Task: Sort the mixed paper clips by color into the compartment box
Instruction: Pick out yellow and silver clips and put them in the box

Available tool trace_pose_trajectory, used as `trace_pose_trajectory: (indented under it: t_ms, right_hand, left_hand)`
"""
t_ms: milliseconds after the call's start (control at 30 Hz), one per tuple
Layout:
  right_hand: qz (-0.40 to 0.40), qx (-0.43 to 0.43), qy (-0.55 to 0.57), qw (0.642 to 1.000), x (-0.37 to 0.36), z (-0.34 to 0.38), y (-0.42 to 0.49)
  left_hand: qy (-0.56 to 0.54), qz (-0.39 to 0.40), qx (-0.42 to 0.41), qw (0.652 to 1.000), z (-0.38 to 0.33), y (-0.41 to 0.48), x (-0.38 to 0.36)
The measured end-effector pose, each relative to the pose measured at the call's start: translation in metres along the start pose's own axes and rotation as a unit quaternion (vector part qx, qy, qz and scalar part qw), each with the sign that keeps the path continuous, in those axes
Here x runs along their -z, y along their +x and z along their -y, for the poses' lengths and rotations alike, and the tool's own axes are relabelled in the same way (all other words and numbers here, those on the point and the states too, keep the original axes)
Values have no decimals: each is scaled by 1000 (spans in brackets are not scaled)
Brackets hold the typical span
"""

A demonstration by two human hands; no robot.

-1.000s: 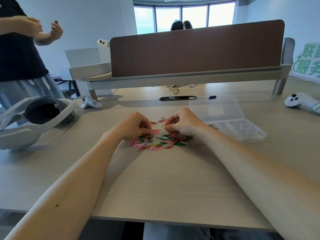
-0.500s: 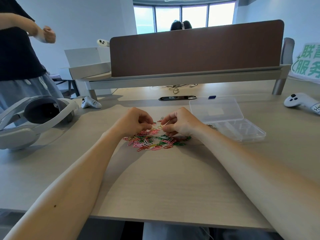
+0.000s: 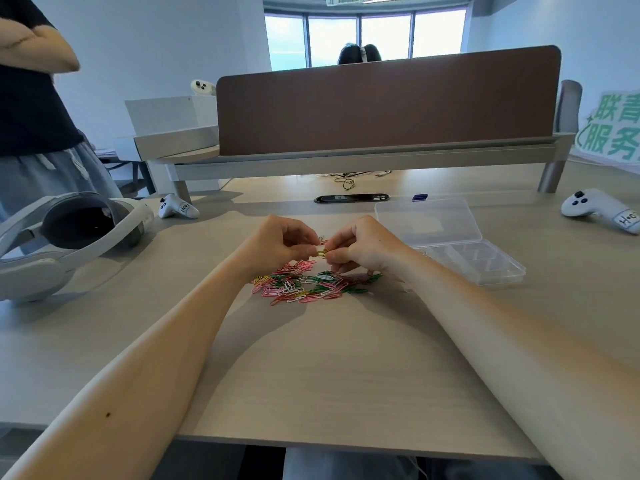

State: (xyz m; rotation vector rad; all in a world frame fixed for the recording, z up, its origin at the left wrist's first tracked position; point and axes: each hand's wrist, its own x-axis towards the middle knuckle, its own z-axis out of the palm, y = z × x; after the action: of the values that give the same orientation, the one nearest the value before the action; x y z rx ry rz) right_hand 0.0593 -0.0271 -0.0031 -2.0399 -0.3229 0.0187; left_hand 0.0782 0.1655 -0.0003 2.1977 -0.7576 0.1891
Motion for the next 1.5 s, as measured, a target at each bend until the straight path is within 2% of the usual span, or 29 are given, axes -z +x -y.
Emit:
trace_pose_trajectory:
  t_ms: [200, 500, 633, 800, 933, 1133, 1300, 1367, 1500]
  right_hand:
    - [1, -5, -18, 1000, 30, 2, -6]
    - [46, -90, -195, 976, 103, -15, -30]
    - [41, -86, -261, 961, 105, -17, -31]
    - [25, -41, -308, 950, 104, -12, -30]
    - [17, 2, -282, 959, 89, -3, -23]
    - [85, 30, -278, 956, 39, 8, -7]
    - [109, 65, -273, 953, 3, 15, 6]
    - [118, 79, -272, 952, -10, 17, 11]
    - [125, 107, -284, 945, -27, 23, 17]
  left_hand:
    - [-16, 4, -3, 1000, -4, 1, -7]
    - [63, 67, -41, 995, -17, 22, -36]
    - [105, 93, -60, 988, -34, 33, -46]
    - [120, 78, -48, 989, -38, 40, -31]
    - [171, 92, 0, 981, -26, 35, -5]
    - [255, 154, 98, 950, 2, 15, 33]
    - [253, 186, 138, 939, 17, 3, 46]
    - [245, 178, 136, 943, 19, 0, 48]
    - [231, 93, 141, 958, 23, -5, 57]
